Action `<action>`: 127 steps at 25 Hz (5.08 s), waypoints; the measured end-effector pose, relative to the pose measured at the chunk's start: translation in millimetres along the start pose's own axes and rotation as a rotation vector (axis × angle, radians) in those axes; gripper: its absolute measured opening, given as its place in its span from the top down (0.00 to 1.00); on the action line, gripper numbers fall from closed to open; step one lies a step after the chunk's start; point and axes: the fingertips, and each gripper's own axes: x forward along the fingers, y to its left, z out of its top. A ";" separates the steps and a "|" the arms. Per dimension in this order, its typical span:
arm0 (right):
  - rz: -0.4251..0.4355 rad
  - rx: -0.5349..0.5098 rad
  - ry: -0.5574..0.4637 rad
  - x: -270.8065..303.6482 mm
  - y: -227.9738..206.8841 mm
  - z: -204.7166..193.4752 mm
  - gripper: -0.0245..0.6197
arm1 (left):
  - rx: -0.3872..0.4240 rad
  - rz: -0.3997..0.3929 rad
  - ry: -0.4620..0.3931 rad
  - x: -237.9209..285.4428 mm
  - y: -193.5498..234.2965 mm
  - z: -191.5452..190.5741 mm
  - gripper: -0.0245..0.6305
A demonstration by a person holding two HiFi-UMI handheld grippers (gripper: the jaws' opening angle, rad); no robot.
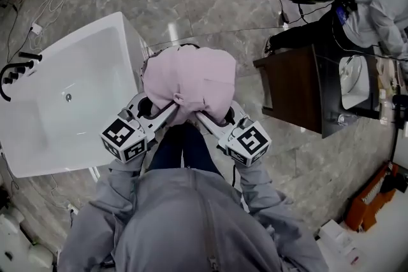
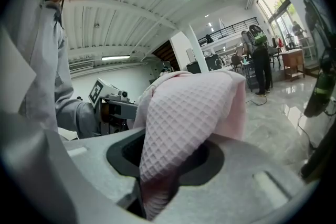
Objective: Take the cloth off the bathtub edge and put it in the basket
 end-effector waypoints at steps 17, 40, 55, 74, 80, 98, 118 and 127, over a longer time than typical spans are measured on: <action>0.046 0.069 0.106 63.6 -61.9 -106.9 0.75 | -0.106 0.015 0.037 43.0 82.6 -102.8 0.74; -0.088 0.393 0.417 130.4 -141.0 -243.5 0.67 | -0.425 0.216 0.393 67.2 180.1 -258.0 0.53; -0.136 0.421 0.470 134.9 -141.5 -254.1 0.49 | -0.414 0.329 0.450 55.1 192.4 -271.5 0.52; -0.272 0.181 0.226 97.8 -98.9 -103.5 0.95 | -0.035 0.468 0.215 15.3 139.0 -122.1 0.95; -0.329 0.108 0.076 57.6 -71.5 -26.3 0.95 | 0.060 0.491 0.066 -8.1 94.1 -47.2 0.95; -0.468 -0.223 -0.233 -20.6 -0.3 126.1 0.95 | 0.291 0.545 -0.318 -80.7 -7.1 106.0 0.95; -0.441 -0.261 -0.286 -20.9 19.1 141.1 0.95 | 0.319 0.554 -0.389 -97.7 -24.7 128.0 0.95; -0.445 -0.260 -0.285 -21.9 16.4 139.6 0.95 | 0.329 0.539 -0.374 -90.7 -23.0 120.5 0.95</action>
